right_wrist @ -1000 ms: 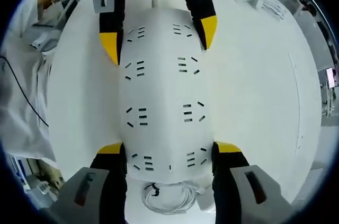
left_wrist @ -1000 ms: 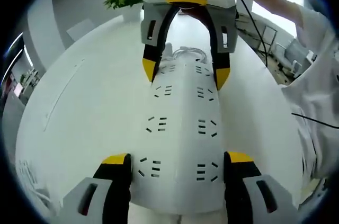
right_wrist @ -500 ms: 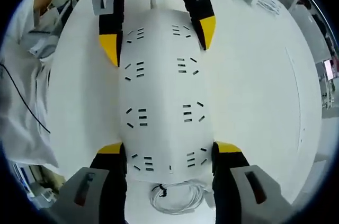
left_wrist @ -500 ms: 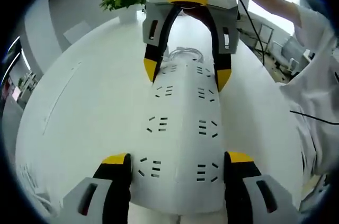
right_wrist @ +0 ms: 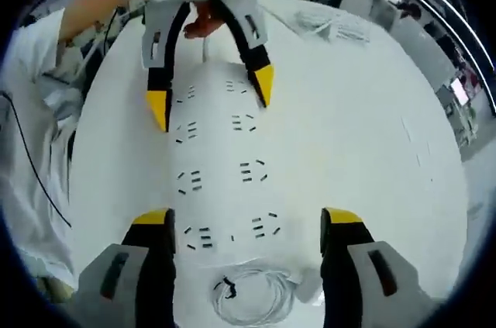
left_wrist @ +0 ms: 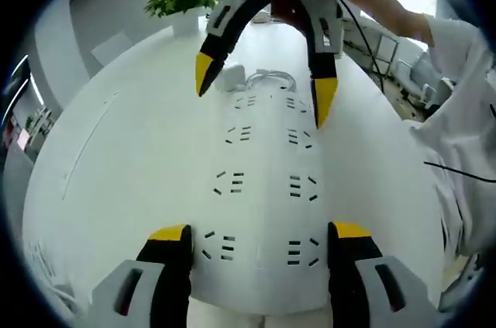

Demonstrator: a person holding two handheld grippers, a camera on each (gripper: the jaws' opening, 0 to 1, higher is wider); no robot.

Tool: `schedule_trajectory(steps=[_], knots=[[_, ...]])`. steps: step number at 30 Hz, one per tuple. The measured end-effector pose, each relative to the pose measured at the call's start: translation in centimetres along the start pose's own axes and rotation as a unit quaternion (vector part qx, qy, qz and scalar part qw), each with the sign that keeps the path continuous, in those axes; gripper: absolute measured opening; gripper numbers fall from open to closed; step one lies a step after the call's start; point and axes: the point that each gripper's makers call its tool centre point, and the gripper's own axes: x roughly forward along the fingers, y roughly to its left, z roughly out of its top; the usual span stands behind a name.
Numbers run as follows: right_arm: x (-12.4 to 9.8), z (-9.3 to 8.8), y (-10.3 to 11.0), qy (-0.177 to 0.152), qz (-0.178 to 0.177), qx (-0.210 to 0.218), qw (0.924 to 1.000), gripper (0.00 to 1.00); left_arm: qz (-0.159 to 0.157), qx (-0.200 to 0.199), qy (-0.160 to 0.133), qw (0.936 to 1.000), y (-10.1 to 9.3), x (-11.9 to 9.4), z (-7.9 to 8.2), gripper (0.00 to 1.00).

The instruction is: Straighten the power strip on the desk, plug the charger into it

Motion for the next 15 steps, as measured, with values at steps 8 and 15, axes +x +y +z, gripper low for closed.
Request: schedule_trajectory(steps=[8,15], knots=[[-6.3,-1.0,-4.0,-0.22,-0.13,0.043,0.9657,0.58,-0.003,0.002,-0.008,1.0,-0.1,0.0,0.0,0.72],[-5.7,-6.7,-5.8,-0.206,-0.172,0.101,0.9582,0.54,-0.004,0.004,-0.011,0.9999,-0.1,0.0,0.0,0.72]])
